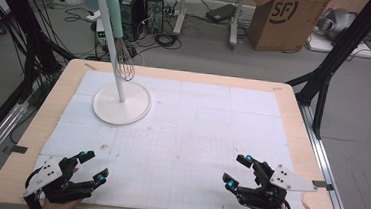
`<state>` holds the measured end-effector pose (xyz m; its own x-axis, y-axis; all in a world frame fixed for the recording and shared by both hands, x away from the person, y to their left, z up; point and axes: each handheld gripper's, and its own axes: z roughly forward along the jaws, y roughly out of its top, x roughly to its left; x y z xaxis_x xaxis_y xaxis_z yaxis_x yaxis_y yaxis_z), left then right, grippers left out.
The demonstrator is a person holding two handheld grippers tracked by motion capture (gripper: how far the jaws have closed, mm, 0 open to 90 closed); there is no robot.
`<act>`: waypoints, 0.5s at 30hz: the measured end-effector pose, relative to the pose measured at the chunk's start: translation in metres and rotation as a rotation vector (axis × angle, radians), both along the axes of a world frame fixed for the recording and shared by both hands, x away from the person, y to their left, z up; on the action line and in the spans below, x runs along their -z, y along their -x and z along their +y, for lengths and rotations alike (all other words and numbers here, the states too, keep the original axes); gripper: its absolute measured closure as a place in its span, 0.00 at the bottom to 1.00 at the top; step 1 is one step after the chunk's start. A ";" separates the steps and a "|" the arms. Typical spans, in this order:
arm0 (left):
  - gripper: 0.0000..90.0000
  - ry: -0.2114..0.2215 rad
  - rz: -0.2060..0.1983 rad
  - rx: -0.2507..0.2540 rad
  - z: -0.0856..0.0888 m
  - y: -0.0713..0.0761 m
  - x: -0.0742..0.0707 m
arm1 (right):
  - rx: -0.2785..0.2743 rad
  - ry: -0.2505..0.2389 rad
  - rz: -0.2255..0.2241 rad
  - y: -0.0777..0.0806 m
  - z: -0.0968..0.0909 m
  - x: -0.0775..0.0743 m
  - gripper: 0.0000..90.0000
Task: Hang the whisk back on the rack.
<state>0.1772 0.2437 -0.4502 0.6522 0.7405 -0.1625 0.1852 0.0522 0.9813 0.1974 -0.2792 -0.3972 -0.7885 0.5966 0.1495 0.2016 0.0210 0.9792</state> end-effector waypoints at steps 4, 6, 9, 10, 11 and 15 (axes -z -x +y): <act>0.25 -0.006 0.003 0.009 -0.002 0.000 0.000 | 0.017 -0.008 0.001 0.006 -0.001 0.008 0.27; 0.25 -0.013 0.002 0.016 -0.004 0.000 0.000 | 0.029 -0.010 0.001 0.009 -0.002 0.011 0.27; 0.25 -0.019 0.001 0.022 -0.005 0.001 0.000 | 0.050 -0.004 -0.020 0.014 -0.002 0.016 0.27; 0.25 -0.017 0.000 0.025 -0.006 0.001 0.000 | 0.056 0.000 -0.028 0.016 -0.002 0.017 0.27; 0.25 -0.016 -0.002 0.031 -0.006 0.002 0.000 | 0.062 0.002 -0.031 0.018 -0.002 0.019 0.27; 0.25 0.007 -0.008 0.040 -0.006 0.001 0.000 | 0.064 -0.013 -0.042 0.020 -0.006 0.022 0.27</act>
